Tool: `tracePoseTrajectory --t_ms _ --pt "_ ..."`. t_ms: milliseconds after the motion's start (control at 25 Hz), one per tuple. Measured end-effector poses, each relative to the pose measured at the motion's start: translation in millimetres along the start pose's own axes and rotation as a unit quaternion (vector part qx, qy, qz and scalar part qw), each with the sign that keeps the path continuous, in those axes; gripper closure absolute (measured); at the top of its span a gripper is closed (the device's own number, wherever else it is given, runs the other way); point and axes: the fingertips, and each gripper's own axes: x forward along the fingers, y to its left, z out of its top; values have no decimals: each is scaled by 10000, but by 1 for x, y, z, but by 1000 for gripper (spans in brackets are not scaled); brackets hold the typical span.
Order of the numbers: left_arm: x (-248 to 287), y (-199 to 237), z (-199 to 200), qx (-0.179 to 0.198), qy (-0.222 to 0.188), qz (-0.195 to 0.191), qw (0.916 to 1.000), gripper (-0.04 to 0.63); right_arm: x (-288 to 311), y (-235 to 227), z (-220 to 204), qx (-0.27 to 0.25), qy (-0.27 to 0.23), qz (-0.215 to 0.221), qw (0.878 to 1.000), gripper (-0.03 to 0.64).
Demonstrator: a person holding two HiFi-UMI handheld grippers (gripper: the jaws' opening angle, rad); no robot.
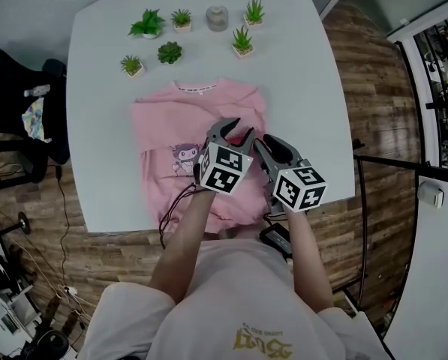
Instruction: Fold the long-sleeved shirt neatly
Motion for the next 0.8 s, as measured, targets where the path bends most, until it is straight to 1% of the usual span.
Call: tracePoseTrajectory --t_ms 240,400,680,800 --pt "4 -4 -10 -54 213 -86 9997 394 -4 -1 -1 10 -4 38 10000 499" --pt "3 -1 -9 -138 184 -58 9997 390 -4 -3 0 9 -16 19 10000 499" --pt "-1 12 -6 -462 79 42 9989 386 -7 -9 8 179 -152 96 9997 499" --pt "-9 17 -2 -556 97 95 9984 369 -9 -9 10 182 -161 181 9995 495"
